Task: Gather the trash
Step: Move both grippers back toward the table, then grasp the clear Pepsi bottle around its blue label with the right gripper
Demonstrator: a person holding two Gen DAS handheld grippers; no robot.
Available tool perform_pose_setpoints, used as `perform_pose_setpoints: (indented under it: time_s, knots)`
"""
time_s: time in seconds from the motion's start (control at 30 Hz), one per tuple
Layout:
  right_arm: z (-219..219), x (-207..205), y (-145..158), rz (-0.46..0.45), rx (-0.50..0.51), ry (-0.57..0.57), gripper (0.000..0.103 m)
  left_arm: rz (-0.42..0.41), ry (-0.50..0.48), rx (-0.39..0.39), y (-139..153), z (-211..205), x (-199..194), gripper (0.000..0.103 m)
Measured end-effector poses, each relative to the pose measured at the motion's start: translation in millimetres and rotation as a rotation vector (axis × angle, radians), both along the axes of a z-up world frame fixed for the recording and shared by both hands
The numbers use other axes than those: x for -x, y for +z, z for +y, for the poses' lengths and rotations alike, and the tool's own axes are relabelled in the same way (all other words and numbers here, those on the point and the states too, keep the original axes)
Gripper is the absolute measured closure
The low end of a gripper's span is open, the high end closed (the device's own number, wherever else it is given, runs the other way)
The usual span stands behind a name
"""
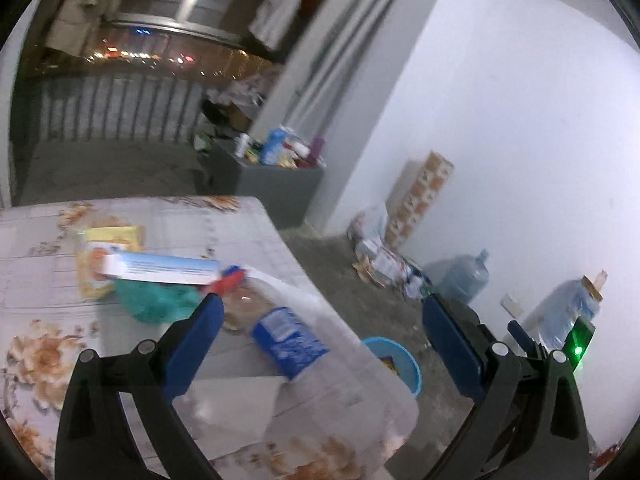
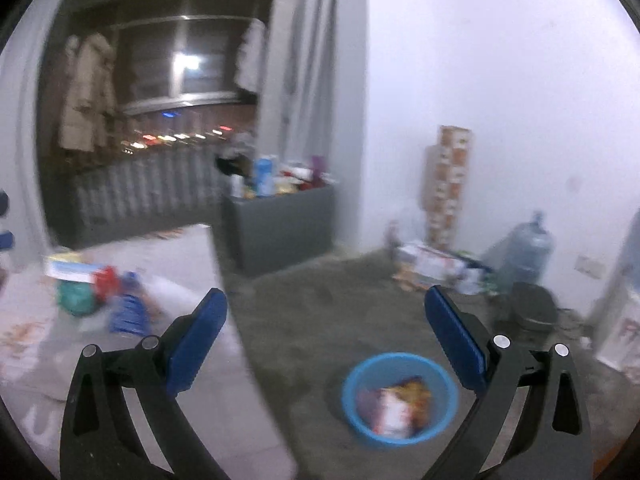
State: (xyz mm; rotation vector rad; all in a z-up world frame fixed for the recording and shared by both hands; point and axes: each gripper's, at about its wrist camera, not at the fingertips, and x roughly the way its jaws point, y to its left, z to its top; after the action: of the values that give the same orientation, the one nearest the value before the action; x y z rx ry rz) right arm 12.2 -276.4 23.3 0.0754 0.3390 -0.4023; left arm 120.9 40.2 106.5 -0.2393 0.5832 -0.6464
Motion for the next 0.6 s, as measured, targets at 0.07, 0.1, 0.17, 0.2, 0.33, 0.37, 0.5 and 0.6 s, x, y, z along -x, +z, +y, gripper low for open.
perform_pose_setpoints:
  time_s: [0.07,0.1,0.17,0.2,0.33,0.37,0.5,0.6]
  knots:
    - [6,-4,3,-0.015,-0.031,0.038,0.008,-0.015,0.032,-0.019,-4,16,5,0.006]
    - [7,-6,4,-0.021,-0.049,0.054,0.008,-0.015,0.038,-0.028,-7,22,5,0.006]
    - [11,-12,5,-0.017,-0.086,0.089,0.008,0.006,0.046,-0.054,-17,34,4,0.006]
    - [14,-15,5,-0.013,-0.103,0.105,0.008,0.017,0.047,-0.062,-21,37,7,0.006]
    - [23,-32,-1,0.047,-0.199,0.197,0.008,0.044,0.016,-0.089,-38,40,5,0.006]
    - [26,-34,-3,0.063,-0.216,0.215,0.008,0.044,0.006,-0.097,-43,38,7,0.006]
    - [39,-51,-12,0.139,-0.278,0.284,0.008,0.057,-0.033,-0.130,-59,30,3,0.006]
    - [50,-64,-17,0.189,-0.329,0.346,0.010,0.070,-0.070,-0.155,-70,23,-4,0.006]
